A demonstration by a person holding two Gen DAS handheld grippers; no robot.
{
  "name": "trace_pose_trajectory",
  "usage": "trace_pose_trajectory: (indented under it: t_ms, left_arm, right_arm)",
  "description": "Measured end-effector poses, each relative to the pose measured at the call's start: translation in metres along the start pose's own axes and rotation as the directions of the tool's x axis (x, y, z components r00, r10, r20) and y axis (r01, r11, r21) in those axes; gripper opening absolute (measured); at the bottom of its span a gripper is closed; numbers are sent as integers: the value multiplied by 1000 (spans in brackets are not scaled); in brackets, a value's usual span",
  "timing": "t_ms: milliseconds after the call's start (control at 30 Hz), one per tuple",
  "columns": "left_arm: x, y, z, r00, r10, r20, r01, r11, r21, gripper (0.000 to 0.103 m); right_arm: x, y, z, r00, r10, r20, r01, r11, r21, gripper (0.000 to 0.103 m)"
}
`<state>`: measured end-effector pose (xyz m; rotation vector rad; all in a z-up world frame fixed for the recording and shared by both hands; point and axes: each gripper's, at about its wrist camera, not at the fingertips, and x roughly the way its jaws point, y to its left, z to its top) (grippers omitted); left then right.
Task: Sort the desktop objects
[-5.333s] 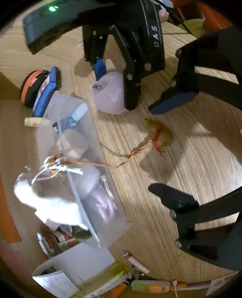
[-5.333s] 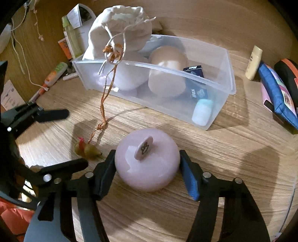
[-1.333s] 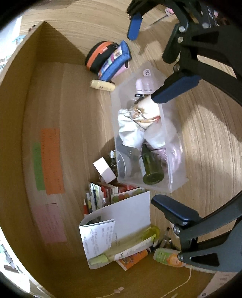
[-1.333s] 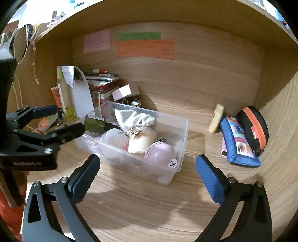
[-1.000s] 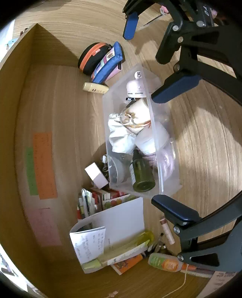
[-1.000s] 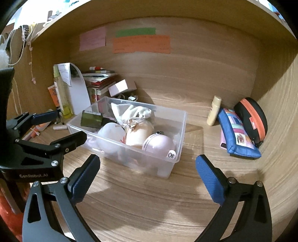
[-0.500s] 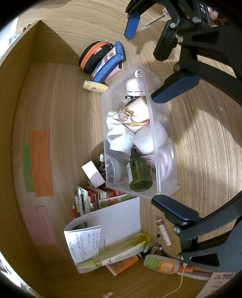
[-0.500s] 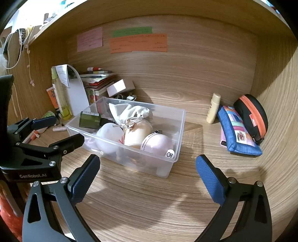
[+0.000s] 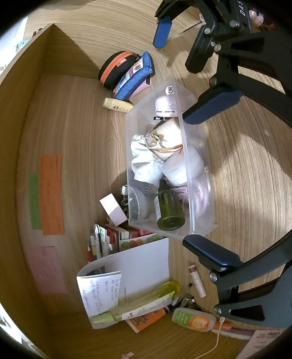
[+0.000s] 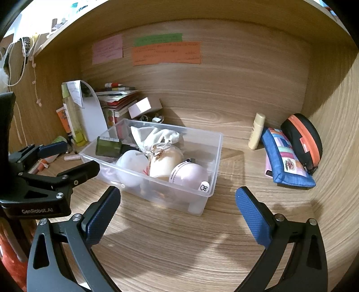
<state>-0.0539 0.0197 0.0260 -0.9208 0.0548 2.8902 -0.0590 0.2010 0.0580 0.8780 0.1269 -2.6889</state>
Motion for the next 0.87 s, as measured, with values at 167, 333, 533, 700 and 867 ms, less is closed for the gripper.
trace_pose_trajectory:
  t_ms: [167, 333, 533, 700, 867]
  left_arm:
    - [5, 2, 0, 999, -22, -31, 21, 1000, -23, 100]
    - [5, 1, -1, 999, -20, -37, 18, 999, -31, 100]
    - [5, 2, 0, 999, -28, -34, 27, 999, -33, 101]
    - [4, 1, -2, 999, -26, -25, 25, 999, -29, 101]
    - [3, 1, -3, 1000, -26, -19, 25, 999, -32, 101]
  right_arm:
    - [0, -3, -1, 1000, 2, -4, -2, 1000, 11, 102]
    - [0, -6, -1, 1000, 6, -5, -6, 1000, 16, 102]
    - [2, -7, -1, 1000, 14, -11, -14, 1000, 20, 102]
    - [2, -7, -1, 1000, 14, -12, -13, 1000, 21, 102]
    - [2, -7, -1, 1000, 17, -14, -16, 1000, 21, 102]
